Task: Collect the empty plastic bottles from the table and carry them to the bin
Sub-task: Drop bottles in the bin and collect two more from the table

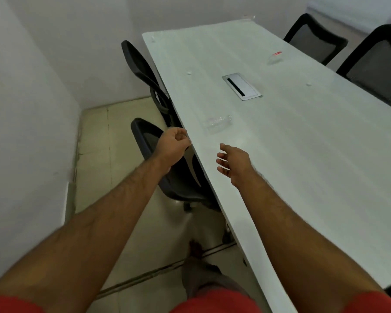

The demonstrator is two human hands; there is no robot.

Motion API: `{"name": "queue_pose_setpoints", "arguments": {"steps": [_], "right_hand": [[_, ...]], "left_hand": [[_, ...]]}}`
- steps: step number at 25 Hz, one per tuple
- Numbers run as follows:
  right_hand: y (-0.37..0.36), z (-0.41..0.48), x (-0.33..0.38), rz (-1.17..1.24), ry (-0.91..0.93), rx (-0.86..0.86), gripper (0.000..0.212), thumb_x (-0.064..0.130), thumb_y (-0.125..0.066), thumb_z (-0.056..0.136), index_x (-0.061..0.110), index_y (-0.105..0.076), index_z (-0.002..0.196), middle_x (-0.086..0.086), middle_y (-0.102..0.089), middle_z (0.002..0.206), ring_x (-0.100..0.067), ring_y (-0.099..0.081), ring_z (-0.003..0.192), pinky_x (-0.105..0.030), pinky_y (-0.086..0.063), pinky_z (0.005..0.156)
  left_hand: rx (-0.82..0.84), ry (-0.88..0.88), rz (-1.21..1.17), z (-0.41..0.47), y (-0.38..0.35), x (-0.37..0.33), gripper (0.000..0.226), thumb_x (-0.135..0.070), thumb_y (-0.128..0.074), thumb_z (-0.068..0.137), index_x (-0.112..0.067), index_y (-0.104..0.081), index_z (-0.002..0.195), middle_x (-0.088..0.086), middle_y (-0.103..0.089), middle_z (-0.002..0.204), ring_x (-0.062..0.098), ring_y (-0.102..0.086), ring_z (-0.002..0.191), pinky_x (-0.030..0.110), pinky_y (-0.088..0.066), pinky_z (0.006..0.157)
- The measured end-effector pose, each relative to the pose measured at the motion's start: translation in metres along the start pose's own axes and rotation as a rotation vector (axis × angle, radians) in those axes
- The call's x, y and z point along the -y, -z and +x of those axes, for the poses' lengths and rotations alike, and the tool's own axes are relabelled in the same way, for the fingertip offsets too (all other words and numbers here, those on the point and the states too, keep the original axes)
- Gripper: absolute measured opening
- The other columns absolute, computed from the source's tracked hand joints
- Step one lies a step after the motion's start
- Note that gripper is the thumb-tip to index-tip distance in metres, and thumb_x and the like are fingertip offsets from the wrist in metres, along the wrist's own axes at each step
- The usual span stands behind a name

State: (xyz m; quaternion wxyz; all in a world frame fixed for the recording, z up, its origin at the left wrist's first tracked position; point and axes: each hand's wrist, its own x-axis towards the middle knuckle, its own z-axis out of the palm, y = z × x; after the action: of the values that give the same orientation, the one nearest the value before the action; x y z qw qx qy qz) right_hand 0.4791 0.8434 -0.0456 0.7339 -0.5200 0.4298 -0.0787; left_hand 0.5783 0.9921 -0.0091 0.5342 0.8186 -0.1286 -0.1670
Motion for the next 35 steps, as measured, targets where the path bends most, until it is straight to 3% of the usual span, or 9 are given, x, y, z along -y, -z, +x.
{"name": "queue_pose_setpoints", "arguments": {"steps": [5,8,10,14,17,22,26,31,35], "right_hand": [[-0.065,0.115,0.041,0.045,-0.121,-0.103,0.033,0.032,-0.065,0.094,0.010,-0.060,0.118,-0.010,-0.065,0.111,-0.027,-0.066,0.103,-0.038,-0.057,0.083],[-0.087,0.176,0.049,0.080,-0.107,-0.263,0.042,0.047,-0.072,0.084,0.010,-0.059,0.098,-0.010,-0.061,0.097,-0.024,-0.066,0.081,-0.039,-0.061,0.079],[-0.095,0.223,0.047,0.026,-0.107,-0.423,0.060,0.062,-0.074,0.072,0.013,-0.059,0.104,-0.008,-0.060,0.102,-0.021,-0.066,0.071,-0.044,-0.061,0.082],[-0.124,0.286,0.059,-0.115,-0.176,-0.601,0.095,0.063,-0.076,0.069,0.009,-0.044,0.141,-0.013,-0.056,0.136,-0.036,-0.063,0.115,-0.045,-0.053,0.097],[-0.147,0.314,0.067,-0.153,-0.226,-0.714,0.083,0.046,-0.077,0.077,0.009,-0.040,0.141,-0.016,-0.054,0.139,-0.038,-0.059,0.119,-0.042,-0.052,0.093],[-0.224,0.329,0.093,0.088,-0.119,-0.822,0.068,0.028,-0.074,0.076,0.015,-0.047,0.137,-0.007,-0.059,0.124,-0.029,-0.061,0.102,-0.034,-0.053,0.083],[-0.283,0.344,0.117,0.150,-0.039,-0.771,0.060,0.026,-0.070,0.086,0.019,-0.046,0.141,-0.008,-0.056,0.135,-0.026,-0.062,0.110,-0.038,-0.056,0.093],[-0.341,0.399,0.158,0.199,0.080,-0.707,0.052,0.031,-0.062,0.095,0.020,-0.045,0.143,-0.005,-0.058,0.133,-0.021,-0.062,0.107,-0.035,-0.053,0.089],[-0.357,0.457,0.177,0.252,0.085,-0.700,0.049,0.030,-0.059,0.097,0.016,-0.048,0.143,-0.008,-0.060,0.132,-0.026,-0.063,0.112,-0.036,-0.056,0.088]], "left_hand": [[0.104,0.070,0.075,0.142,0.008,-0.005,0.035,-0.012,-0.062,0.088,-0.008,-0.059,0.122,0.003,-0.062,0.099,0.009,-0.057,0.079,0.019,-0.047,0.064],[0.222,0.067,0.118,0.207,0.005,-0.004,0.037,-0.016,-0.062,0.088,-0.014,-0.057,0.125,0.002,-0.062,0.107,0.012,-0.059,0.088,0.023,-0.049,0.073],[0.317,0.053,0.179,0.256,-0.006,0.002,0.040,-0.019,-0.064,0.087,-0.017,-0.056,0.127,0.003,-0.061,0.114,0.016,-0.060,0.093,0.027,-0.050,0.079],[0.445,-0.015,0.279,0.349,-0.022,0.018,0.045,-0.022,-0.065,0.086,-0.020,-0.054,0.130,-0.001,-0.057,0.118,0.018,-0.061,0.099,0.028,-0.049,0.077],[0.595,-0.086,0.323,0.396,-0.022,0.030,0.048,-0.025,-0.065,0.086,-0.022,-0.053,0.133,-0.002,-0.056,0.120,0.017,-0.057,0.105,0.028,-0.048,0.082],[0.743,-0.154,0.295,0.460,0.028,0.027,0.048,-0.024,-0.065,0.089,-0.019,-0.052,0.134,-0.002,-0.055,0.119,0.017,-0.057,0.109,0.030,-0.050,0.087],[0.728,-0.187,0.277,0.515,0.070,0.008,0.044,-0.023,-0.065,0.088,-0.018,-0.055,0.130,0.002,-0.060,0.122,0.021,-0.060,0.108,0.033,-0.052,0.084],[0.651,-0.272,0.289,0.613,0.090,-0.019,0.037,-0.021,-0.061,0.089,-0.014,-0.059,0.125,0.004,-0.063,0.115,0.022,-0.061,0.101,0.028,-0.049,0.079],[0.614,-0.229,0.338,0.689,0.070,-0.012,0.039,-0.018,-0.059,0.086,-0.012,-0.059,0.124,0.008,-0.065,0.116,0.023,-0.061,0.098,0.026,-0.046,0.077]]}}
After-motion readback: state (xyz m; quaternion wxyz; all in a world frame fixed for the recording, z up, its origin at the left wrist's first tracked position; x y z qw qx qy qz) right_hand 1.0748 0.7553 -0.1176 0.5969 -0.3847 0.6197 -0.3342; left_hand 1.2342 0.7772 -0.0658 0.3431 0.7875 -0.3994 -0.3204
